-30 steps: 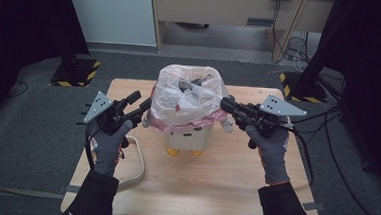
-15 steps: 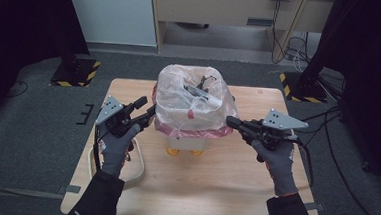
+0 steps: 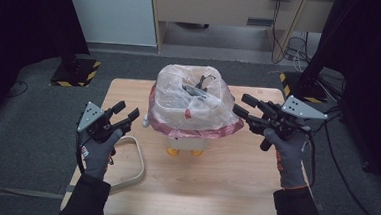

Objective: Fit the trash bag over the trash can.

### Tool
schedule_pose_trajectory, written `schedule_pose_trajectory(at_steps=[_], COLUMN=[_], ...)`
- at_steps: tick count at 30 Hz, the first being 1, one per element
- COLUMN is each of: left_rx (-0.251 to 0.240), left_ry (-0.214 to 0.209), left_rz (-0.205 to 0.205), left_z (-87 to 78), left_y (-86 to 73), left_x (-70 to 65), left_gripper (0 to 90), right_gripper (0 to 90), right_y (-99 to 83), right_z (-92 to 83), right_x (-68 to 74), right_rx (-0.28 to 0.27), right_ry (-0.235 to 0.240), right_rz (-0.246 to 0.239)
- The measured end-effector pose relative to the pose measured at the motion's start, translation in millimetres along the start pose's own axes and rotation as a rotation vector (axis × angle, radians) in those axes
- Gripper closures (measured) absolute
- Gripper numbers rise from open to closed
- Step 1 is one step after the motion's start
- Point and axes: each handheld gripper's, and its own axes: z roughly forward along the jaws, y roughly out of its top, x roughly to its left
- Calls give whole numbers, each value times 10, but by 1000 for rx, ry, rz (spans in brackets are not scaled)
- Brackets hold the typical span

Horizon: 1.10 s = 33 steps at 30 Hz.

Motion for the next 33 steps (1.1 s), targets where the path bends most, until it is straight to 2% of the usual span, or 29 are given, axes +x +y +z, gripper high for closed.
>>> schedule_pose_trajectory(at_steps=[8, 10, 15, 20, 22, 25, 33], left_rx=[168, 188, 265, 297, 316, 317, 329], left_ry=[62, 68, 79, 86, 80, 67, 73], left_rz=[21, 4, 40, 46, 59, 64, 35], left_z=[-175, -217, -275, -287, -271, -256, -242], left_y=[-587, -714, -973, -1080, -1095, -1108, -1132], left_x=[207, 232, 236, 217, 197, 161, 185], left_gripper=[315, 310, 282, 268, 266, 259, 251], right_gripper=[426, 425, 425, 419, 419, 416, 413], right_y=[211, 274, 408, 534, 590, 669, 784], right_z=[256, 321, 496, 639, 690, 770, 1030], right_x=[-106, -132, -166, -175, -171, -156, -49], right_rx=[11, 15, 31, 24, 30, 28, 39], right_ry=[-38, -51, -70, -68, -79, -79, -60], right_rz=[-5, -3, -12, -10, -16, -21, -29])
